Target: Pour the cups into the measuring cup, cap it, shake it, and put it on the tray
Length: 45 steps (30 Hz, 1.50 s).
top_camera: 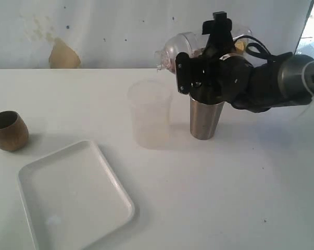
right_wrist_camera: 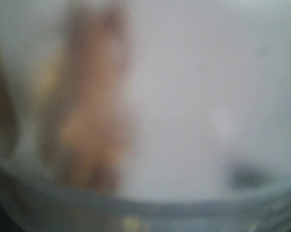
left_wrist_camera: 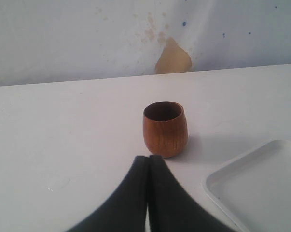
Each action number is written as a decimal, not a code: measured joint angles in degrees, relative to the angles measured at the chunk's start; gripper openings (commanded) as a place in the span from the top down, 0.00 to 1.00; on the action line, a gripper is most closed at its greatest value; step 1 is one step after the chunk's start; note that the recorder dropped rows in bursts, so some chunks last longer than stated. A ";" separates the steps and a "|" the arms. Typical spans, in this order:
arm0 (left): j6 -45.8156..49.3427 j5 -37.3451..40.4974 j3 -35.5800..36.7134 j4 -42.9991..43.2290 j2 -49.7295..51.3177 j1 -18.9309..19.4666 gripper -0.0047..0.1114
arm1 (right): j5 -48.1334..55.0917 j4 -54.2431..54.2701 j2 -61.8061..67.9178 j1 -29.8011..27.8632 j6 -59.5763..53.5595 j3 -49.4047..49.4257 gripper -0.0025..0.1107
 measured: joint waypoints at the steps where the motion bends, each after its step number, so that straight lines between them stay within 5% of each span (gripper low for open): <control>1: 0.00 0.00 0.00 0.00 0.00 0.00 0.96 | -0.13 -0.33 0.00 0.00 0.00 0.00 0.98; 45: 0.00 0.00 0.00 0.00 0.00 0.00 0.96 | -2.07 -10.95 0.09 0.00 0.00 0.00 0.98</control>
